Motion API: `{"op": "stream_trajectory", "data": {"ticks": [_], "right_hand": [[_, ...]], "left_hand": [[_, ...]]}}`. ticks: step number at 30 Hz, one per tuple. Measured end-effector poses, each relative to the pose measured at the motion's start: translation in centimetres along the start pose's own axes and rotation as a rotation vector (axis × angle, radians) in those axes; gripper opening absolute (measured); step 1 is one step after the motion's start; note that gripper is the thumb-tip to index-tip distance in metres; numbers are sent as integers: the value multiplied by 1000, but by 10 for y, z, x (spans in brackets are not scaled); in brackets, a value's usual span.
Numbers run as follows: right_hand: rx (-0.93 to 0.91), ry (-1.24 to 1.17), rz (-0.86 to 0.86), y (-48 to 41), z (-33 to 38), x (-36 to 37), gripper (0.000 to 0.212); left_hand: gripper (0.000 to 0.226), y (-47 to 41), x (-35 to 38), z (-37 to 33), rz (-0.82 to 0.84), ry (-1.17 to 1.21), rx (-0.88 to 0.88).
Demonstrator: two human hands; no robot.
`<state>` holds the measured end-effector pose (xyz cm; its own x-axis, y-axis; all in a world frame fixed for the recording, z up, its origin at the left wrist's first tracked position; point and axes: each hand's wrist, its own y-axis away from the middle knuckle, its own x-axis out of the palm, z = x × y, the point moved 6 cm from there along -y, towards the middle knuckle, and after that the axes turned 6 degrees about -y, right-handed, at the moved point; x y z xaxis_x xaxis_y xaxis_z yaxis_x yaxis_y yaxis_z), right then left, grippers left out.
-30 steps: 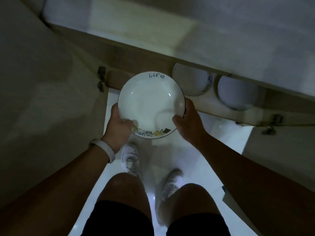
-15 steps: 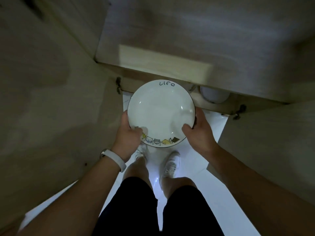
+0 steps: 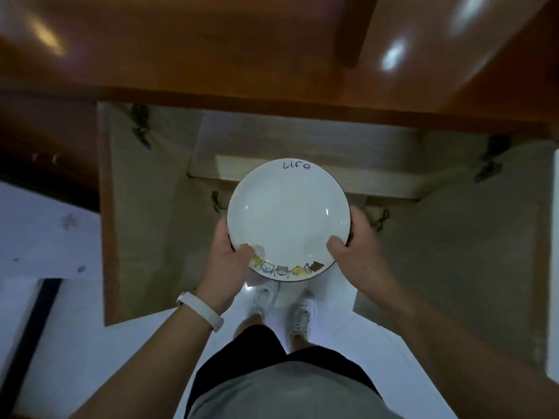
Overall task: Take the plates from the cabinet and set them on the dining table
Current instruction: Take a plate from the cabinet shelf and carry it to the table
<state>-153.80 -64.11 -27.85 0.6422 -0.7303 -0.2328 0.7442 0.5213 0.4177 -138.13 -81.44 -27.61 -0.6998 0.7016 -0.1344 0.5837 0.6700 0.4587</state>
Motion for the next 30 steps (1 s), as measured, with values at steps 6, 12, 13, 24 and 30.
{"op": "stream_trajectory", "data": {"ticks": [6, 12, 13, 24, 30], "right_hand": [[-94, -34, -92, 23, 38, -28, 54], [-68, -38, -226, 42, 54, -47, 57], [-59, -46, -253, 47, 54, -49, 57], [19, -111, -586, 117, 50, -57, 59], [113, -118, -806, 178, 27, -56, 58]], "left_hand": [[66, 7, 13, -50, 67, -52, 94], [58, -3, 28, -83, 217, -148, 148], [57, -5, 31, -88, 246, -171, 152], [57, -8, 67, -105, 592, -299, 217], [58, 21, 96, -89, 800, -304, 233]]}}
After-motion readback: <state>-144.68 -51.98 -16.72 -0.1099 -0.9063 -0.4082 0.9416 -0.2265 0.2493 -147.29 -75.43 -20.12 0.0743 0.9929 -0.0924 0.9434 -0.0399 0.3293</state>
